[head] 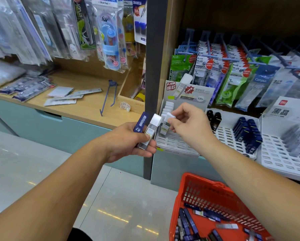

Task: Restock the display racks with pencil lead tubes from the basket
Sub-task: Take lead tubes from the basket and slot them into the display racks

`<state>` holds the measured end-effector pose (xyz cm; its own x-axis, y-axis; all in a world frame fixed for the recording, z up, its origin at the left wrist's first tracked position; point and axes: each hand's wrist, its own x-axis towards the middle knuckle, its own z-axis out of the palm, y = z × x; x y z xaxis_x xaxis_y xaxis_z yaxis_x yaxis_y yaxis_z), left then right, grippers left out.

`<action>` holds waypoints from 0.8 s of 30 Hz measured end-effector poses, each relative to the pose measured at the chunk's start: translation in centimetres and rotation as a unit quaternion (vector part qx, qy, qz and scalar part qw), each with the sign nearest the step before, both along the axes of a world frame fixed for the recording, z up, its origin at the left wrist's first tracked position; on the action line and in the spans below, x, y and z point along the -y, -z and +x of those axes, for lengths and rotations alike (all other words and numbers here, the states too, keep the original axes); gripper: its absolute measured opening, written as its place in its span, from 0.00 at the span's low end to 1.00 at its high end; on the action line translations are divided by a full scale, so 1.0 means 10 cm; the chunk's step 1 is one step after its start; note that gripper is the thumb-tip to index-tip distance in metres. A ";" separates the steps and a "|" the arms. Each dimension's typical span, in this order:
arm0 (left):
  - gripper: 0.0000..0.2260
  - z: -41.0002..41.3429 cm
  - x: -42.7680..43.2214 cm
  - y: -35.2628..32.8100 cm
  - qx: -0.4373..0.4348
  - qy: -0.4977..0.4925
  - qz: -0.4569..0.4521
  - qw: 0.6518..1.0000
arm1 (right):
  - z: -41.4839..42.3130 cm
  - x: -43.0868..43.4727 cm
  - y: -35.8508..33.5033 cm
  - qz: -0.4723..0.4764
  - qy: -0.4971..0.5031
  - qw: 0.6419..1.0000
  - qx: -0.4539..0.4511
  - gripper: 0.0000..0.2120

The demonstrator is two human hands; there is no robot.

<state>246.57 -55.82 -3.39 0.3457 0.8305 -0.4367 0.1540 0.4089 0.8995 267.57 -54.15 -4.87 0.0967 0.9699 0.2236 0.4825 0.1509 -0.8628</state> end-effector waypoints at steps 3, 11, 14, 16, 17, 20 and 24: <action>0.09 -0.01 -0.01 0.00 -0.001 0.000 -0.002 1.000 | 0.01 -0.02 0.00 0.029 -0.021 0.997 0.071 0.08; 0.08 0.00 0.00 0.00 -0.015 0.000 -0.006 1.000 | -0.03 -0.08 0.03 0.007 -0.015 1.000 0.001 0.10; 0.09 -0.02 0.00 0.01 -0.020 -0.008 0.001 1.000 | -0.04 -0.06 0.00 -0.005 -0.031 0.999 -0.017 0.08; 0.10 -0.03 0.00 0.02 -0.020 -0.011 -0.002 1.000 | -0.02 -0.04 0.00 -0.003 -0.029 0.999 -0.021 0.07; 0.10 -0.03 0.00 0.03 -0.019 -0.011 -0.005 1.000 | -0.01 -0.03 0.01 -0.002 -0.026 0.999 -0.024 0.06; 0.10 -0.03 -0.01 0.04 -0.016 -0.012 -0.013 1.000 | 0.00 0.00 0.03 -0.003 -0.022 0.998 -0.055 0.06; 0.11 -0.03 -0.03 0.06 -0.008 -0.023 -0.025 0.999 | -0.01 0.03 0.07 -0.004 -0.026 0.997 -0.078 0.07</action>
